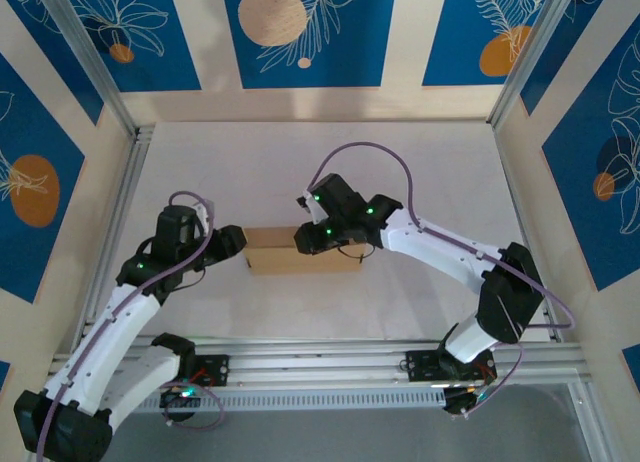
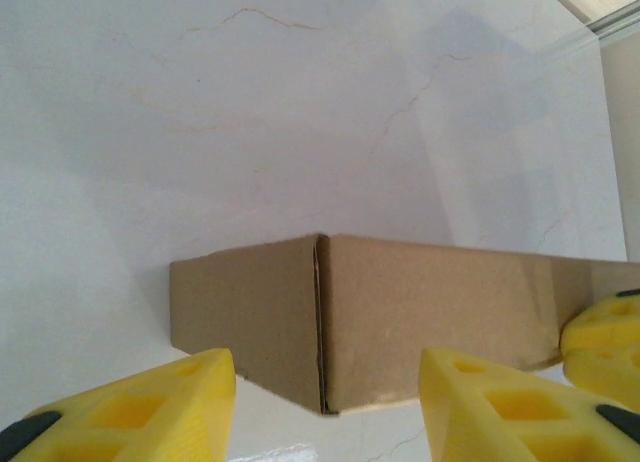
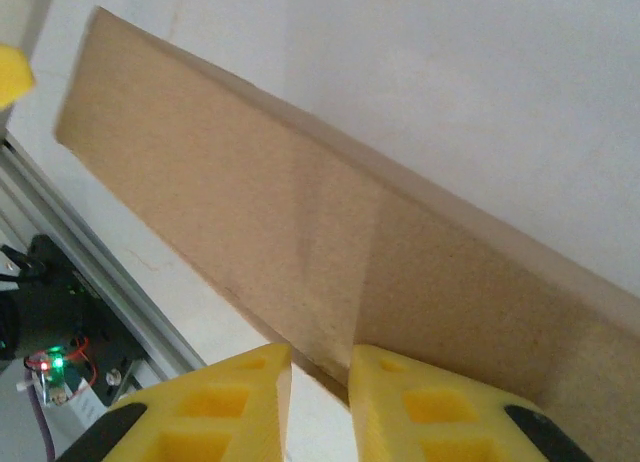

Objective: Fold the paper box

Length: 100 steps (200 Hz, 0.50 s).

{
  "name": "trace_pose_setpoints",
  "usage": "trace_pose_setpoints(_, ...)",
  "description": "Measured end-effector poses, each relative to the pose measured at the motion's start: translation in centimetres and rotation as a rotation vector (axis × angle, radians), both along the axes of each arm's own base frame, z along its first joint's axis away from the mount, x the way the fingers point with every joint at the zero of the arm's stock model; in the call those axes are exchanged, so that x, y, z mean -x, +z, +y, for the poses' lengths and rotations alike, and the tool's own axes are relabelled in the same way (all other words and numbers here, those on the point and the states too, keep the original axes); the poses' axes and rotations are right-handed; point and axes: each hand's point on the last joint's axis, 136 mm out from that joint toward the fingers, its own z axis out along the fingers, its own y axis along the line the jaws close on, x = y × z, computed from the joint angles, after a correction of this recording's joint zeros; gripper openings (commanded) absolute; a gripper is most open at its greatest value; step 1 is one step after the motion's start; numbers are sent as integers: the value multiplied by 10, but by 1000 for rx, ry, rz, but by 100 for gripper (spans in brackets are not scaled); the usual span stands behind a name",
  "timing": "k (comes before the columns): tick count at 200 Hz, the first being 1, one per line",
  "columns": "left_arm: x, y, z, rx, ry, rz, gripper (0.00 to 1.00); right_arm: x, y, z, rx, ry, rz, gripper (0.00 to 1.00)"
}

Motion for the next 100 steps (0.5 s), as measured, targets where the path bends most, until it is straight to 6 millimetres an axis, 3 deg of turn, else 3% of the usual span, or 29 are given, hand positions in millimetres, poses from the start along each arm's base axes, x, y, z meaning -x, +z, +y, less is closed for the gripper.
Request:
trace_pose_setpoints(32,1,4,2,-7,2,-9,51,16,-1,-2,-34,14,-37,23)
trace_pose_setpoints(58,1,11,4,-22,4,-29,51,49,-9,-5,-37,53,-39,22)
trace_pose_setpoints(100,-1,21,6,-30,11,-51,52,87,-49,-32,64,47,-23,24)
